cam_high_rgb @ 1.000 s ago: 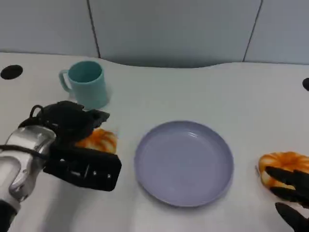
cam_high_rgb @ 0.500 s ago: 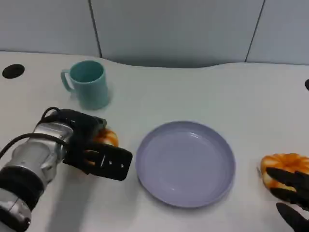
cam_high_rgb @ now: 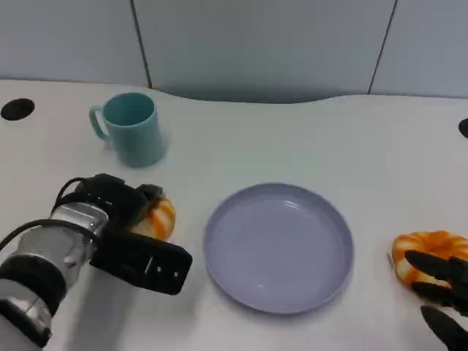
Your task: Grasp the bread from the table and place it into the plate.
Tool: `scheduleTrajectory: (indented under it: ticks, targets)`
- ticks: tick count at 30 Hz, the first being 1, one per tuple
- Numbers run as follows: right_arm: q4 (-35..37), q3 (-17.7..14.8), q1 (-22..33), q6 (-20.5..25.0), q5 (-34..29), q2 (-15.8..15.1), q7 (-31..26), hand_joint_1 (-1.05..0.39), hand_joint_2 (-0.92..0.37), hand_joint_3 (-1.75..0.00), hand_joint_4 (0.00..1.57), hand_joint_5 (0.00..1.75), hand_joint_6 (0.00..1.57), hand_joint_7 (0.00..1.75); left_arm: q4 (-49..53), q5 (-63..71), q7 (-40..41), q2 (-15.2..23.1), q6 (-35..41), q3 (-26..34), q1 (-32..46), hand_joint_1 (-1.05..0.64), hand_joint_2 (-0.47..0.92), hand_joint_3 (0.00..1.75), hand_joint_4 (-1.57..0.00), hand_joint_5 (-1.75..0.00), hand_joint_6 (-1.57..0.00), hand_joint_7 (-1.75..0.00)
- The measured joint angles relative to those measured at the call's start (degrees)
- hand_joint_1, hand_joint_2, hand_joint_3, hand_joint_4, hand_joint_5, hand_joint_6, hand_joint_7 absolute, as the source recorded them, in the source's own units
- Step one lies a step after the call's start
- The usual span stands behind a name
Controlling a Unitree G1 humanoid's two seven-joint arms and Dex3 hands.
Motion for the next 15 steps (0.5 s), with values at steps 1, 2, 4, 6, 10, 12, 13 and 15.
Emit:
scheduleTrajectory:
  ticks: [1,2,4,6,10,12,13,15]
  targets:
    - [-0.05,0.0,0.0,0.0,0.0,0.0,0.0,-0.37,-0.92,-0.34,0.95,0.01,0.8,0.0,0.82,-0.1,1.17,-0.14,-0.13,-0.1,-0.16,-0.77,0.92,0.21,-0.13,-0.06,-0.07,-0.01]
    - [-0.07,-0.02,0.02,0.0,0.01,0.0,0.0,-0.38,-0.92,-0.35,0.94,0.01,0.8,0.0,1.67,-0.28,2.36,-0.23,-0.19,-0.17,-0.26,-0.71,0.92,0.18,-0.16,-0.07,-0.07,-0.01]
    - [-0.07,-0.09,0.04,0.0,0.01,-0.01,0.0,-0.37,-0.92,-0.35,0.94,0.01,0.8,0.0,3.44,-0.78,4.58,-0.53,-0.23,-0.18,-0.41,-0.63,0.92,0.13,-0.22,-0.09,-0.1,-0.02]
    - [-0.07,-0.15,0.04,-0.01,0.01,-0.02,0.0,-0.37,-0.92,-0.35,0.94,0.0,0.8,0.0,4.87,-1.21,7.08,-1.06,-0.19,-0.17,-0.55,-0.52,0.92,0.08,-0.29,-0.12,-0.17,-0.04]
    - [-0.07,-0.3,0.0,-0.09,0.0,-0.06,0.0,-0.37,-0.92,-0.36,0.94,0.0,0.8,0.0,6.99,-2.07,10.76,-1.8,-0.14,-0.02,-0.7,-0.45,0.92,0.07,-0.32,-0.12,-0.24,-0.06]
    - [-0.07,-0.43,0.01,-0.09,-0.02,-0.09,0.0,-0.38,-0.92,-0.36,0.94,0.0,0.8,0.0,7.55,-2.8,10.99,-2.04,-0.16,-0.01,-0.9,-0.45,0.92,0.07,-0.33,-0.12,-0.25,-0.05]
    - [-0.07,-0.48,0.01,-0.09,-0.02,-0.09,0.0,-0.38,-0.92,-0.36,0.94,0.0,0.8,0.0,7.76,-3.14,11.03,-2.1,-0.17,-0.03,-0.99,-0.45,0.92,0.07,-0.33,-0.12,-0.25,-0.05]
    - [-0.07,-0.53,0.02,-0.09,-0.04,-0.09,0.0,-0.38,-0.92,-0.36,0.95,0.01,0.8,0.0,8.12,-3.8,10.85,-2.27,-0.13,0.16,-1.16,-0.28,0.92,0.04,-0.54,-0.31,-0.4,-0.05]
